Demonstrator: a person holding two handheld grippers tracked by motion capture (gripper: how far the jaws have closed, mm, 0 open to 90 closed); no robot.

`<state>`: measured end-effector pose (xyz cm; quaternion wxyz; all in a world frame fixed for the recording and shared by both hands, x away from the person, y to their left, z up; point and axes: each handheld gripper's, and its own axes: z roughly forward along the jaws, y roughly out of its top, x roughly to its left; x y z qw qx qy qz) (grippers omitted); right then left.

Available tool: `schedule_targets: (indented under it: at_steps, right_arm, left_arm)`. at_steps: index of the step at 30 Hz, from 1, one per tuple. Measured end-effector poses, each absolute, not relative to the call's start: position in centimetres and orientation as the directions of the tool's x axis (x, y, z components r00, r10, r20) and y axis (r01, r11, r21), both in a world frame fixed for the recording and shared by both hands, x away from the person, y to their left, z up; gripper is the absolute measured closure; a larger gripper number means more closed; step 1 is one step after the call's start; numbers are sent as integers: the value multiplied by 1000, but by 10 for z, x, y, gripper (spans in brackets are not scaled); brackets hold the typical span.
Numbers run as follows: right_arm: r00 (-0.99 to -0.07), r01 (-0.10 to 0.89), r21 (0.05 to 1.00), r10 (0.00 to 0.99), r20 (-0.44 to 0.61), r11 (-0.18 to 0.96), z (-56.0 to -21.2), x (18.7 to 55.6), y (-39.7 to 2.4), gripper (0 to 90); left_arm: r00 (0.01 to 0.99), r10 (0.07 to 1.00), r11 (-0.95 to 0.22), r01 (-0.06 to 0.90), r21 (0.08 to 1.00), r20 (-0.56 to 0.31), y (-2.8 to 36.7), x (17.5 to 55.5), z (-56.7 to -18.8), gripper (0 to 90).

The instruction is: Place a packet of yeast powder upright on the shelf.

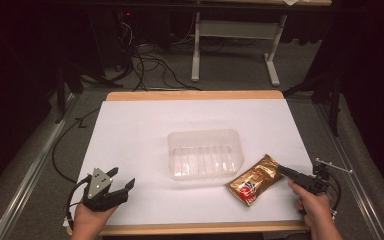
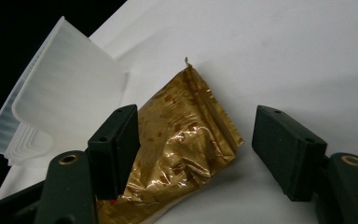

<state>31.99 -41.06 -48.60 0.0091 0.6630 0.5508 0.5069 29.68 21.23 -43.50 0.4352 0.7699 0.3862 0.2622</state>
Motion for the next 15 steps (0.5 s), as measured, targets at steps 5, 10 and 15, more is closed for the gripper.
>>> schedule_targets:
  at_steps: [5, 10, 15]
  right_arm:
    - [-130, 745, 543, 714, 688, -387, -487, 324, -402, 374]
    - [-123, 755, 517, 687, 716, -404, -490, 326, -398, 429]
    - [-122, 767, 507, 686, 717, -393, -492, 327, -397, 561]
  left_arm:
    - [567, 821, -325, 365, 872, 69, 212, 296, -435, 329]
    - [570, 819, -329, 368, 869, 69, 211, 297, -436, 329]
    - [578, 813, -343, 369, 864, 76, 208, 297, -436, 329]
